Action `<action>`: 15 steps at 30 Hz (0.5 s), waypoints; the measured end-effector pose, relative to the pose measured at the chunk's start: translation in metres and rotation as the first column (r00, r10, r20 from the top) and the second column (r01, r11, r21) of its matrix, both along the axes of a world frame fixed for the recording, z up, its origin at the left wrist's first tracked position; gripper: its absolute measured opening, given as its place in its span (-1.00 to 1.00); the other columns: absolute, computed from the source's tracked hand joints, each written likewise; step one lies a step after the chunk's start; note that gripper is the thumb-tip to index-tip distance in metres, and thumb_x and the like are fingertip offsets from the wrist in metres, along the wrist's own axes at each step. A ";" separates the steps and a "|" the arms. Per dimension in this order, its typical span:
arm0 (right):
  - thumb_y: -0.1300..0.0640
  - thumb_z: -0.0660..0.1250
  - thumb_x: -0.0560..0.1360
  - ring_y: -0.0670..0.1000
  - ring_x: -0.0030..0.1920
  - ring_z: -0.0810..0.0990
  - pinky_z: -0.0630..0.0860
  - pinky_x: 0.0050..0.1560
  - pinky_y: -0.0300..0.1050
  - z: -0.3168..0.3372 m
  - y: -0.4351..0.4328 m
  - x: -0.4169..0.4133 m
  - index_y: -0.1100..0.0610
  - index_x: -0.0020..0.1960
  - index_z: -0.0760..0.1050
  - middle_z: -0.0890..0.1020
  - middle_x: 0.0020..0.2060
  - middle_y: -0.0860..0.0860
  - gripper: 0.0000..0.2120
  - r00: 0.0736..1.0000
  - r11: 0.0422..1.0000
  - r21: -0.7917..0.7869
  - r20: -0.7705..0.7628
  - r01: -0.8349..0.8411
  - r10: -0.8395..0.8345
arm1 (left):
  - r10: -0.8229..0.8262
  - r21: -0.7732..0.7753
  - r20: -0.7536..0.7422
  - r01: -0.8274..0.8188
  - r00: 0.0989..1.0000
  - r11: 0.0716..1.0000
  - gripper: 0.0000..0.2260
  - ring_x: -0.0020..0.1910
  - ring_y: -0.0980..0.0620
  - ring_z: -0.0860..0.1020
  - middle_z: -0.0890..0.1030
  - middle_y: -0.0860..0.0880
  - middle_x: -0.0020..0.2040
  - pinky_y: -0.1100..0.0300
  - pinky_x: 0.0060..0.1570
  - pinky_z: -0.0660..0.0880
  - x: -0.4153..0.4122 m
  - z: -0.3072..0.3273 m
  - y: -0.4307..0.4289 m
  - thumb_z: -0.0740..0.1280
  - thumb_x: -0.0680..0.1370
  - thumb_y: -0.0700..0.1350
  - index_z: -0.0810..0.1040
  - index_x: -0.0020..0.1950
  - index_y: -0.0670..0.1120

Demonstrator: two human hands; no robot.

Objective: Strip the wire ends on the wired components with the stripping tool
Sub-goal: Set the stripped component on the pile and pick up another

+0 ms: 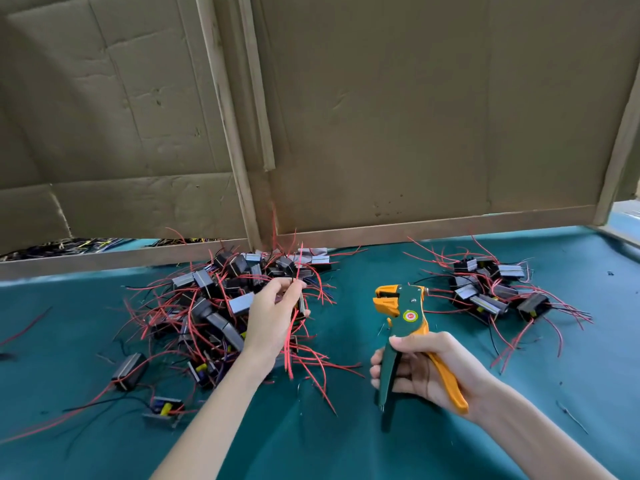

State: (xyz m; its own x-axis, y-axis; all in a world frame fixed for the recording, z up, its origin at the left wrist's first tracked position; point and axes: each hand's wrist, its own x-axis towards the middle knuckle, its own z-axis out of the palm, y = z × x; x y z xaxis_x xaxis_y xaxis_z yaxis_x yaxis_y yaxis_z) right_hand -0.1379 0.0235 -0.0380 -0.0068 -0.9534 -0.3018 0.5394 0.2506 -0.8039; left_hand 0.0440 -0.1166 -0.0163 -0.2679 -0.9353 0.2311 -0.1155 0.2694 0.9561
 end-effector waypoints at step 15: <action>0.27 0.45 0.31 0.29 -0.23 0.64 0.61 -0.14 0.19 -0.002 0.005 0.008 0.35 -0.17 0.55 0.60 -0.18 0.37 -0.83 0.975 0.979 -0.083 -0.132 -0.189 0.177 | -0.148 -0.089 -0.089 0.140 0.985 0.986 -0.94 -0.29 0.12 0.60 0.67 0.01 -0.28 0.35 -0.17 0.51 0.009 -0.012 0.025 0.37 0.54 -0.18 0.63 -0.11 -0.10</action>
State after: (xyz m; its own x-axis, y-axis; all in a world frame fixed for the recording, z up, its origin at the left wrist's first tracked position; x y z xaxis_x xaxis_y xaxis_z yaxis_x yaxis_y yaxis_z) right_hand -0.1296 0.0280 -0.0398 0.1389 -0.9659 -0.2185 0.3866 0.2560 -0.8860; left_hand 0.0532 -0.0921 -0.0280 -0.3714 -0.8655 0.3362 0.0205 0.3544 0.9349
